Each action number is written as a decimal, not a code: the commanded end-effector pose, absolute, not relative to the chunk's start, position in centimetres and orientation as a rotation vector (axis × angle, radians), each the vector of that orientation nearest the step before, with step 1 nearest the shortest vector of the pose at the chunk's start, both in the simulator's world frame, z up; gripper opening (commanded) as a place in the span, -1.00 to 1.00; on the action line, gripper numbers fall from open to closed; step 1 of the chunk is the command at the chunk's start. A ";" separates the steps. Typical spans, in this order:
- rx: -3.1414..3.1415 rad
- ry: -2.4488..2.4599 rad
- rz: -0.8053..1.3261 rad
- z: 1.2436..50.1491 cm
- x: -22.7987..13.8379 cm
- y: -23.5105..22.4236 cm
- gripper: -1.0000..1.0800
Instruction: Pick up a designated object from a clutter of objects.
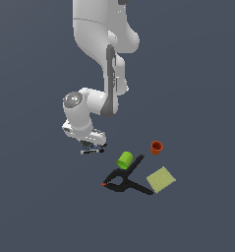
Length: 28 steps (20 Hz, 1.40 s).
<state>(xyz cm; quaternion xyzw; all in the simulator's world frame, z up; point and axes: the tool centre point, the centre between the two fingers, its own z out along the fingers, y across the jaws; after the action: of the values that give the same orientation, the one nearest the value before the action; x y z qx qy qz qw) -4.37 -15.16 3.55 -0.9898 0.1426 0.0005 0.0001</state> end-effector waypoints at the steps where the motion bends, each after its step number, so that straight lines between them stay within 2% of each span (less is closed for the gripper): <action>1: -3.110 0.447 -0.001 4.7 -4.0 -14.2 -1.00; 9: -3.110 0.448 -0.001 10.6 -2.7 -9.6 -1.00; 28: -3.113 0.448 -0.001 28.9 1.8 4.9 -1.00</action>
<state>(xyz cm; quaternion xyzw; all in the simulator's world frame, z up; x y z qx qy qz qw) 1.51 3.75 27.41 -0.9899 0.1420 -0.0004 -0.0015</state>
